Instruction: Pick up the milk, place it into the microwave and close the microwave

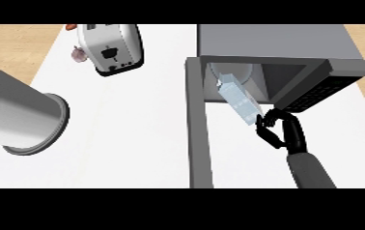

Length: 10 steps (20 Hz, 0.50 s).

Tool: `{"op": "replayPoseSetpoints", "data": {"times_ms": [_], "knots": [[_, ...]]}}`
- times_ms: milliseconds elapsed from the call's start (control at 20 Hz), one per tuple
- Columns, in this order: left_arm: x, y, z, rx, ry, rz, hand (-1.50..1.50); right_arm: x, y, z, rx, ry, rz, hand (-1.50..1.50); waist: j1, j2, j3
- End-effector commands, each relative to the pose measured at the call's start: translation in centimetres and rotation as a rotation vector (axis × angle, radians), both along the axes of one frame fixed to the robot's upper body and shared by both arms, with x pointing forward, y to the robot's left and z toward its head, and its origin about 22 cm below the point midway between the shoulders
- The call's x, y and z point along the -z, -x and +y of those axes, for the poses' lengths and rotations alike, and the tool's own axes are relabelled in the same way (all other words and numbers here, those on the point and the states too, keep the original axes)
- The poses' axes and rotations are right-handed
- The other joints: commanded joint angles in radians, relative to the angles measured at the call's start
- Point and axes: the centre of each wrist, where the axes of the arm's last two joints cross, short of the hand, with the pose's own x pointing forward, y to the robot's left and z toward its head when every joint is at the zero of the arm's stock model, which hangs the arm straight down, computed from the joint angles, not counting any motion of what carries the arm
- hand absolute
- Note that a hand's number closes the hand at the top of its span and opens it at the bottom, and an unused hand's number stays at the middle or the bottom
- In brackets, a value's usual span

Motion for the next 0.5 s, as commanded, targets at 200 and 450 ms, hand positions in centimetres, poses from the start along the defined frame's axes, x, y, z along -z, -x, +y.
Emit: {"op": "replayPoseSetpoints", "data": {"times_ms": [200,450], "knots": [[0.2,-0.4,0.0,0.025,0.012,-0.011,-1.5,-0.4,-1.7,-0.5,-0.224,-0.022,-0.086,1.5,0.011,0.01,0.005],[0.4,-0.9,0.7,0.033,0.02,0.0,-1.5,-1.5,-4.0,2.5,-0.295,-0.104,-0.155,1.5,0.002,0.008,0.003]]}}
